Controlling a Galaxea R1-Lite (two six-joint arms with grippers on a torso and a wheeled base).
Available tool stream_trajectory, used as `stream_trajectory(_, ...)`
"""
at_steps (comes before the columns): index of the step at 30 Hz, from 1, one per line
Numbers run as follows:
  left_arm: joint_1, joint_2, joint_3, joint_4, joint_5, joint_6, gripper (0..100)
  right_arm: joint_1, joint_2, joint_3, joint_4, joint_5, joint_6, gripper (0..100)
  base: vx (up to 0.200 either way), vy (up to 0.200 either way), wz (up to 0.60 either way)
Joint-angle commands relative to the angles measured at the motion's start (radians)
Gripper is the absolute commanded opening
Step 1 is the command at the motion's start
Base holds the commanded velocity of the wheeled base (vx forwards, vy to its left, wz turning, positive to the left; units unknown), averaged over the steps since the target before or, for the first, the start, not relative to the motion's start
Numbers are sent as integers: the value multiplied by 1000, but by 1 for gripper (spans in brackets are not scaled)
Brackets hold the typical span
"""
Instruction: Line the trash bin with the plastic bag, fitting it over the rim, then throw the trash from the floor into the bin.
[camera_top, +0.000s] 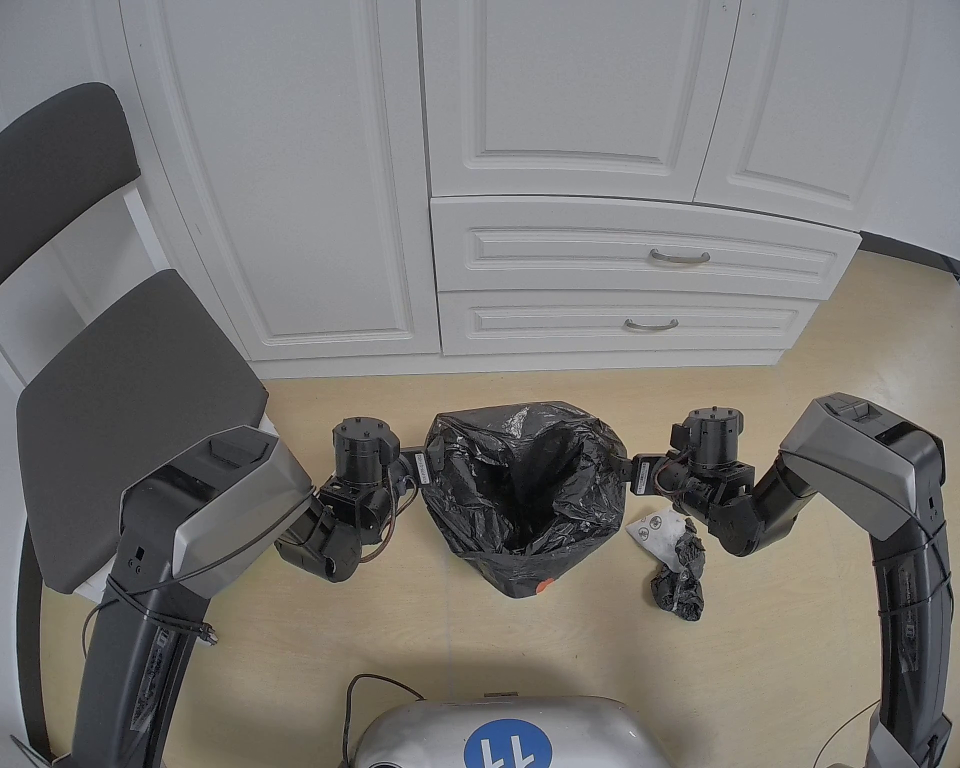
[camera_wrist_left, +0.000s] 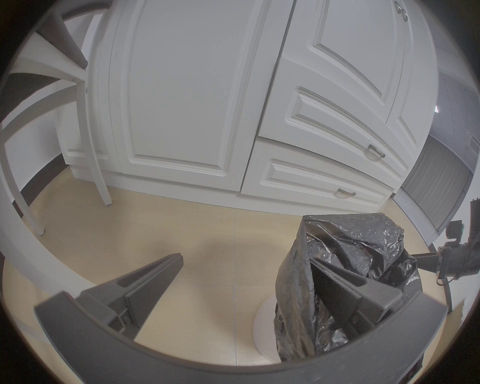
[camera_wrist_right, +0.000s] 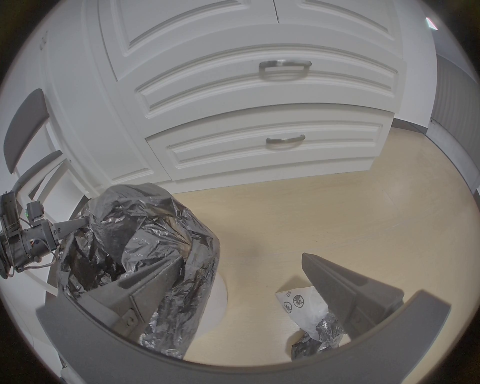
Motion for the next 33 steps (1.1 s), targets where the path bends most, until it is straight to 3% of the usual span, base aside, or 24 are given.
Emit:
stream_trajectory(1, 2, 31, -21, 4, 1, -3, 100, -4, 57, -29, -1, 2, 12, 100, 0, 0, 0)
stream_trajectory(22, 11, 51, -75, 71, 15, -9, 100, 8, 106, -21, 2, 13, 37, 100, 0, 0, 0)
stream_trajectory(33, 25, -114, 46, 83, 1, -3, 100, 103, 25, 96, 97, 9, 30, 100, 0, 0, 0)
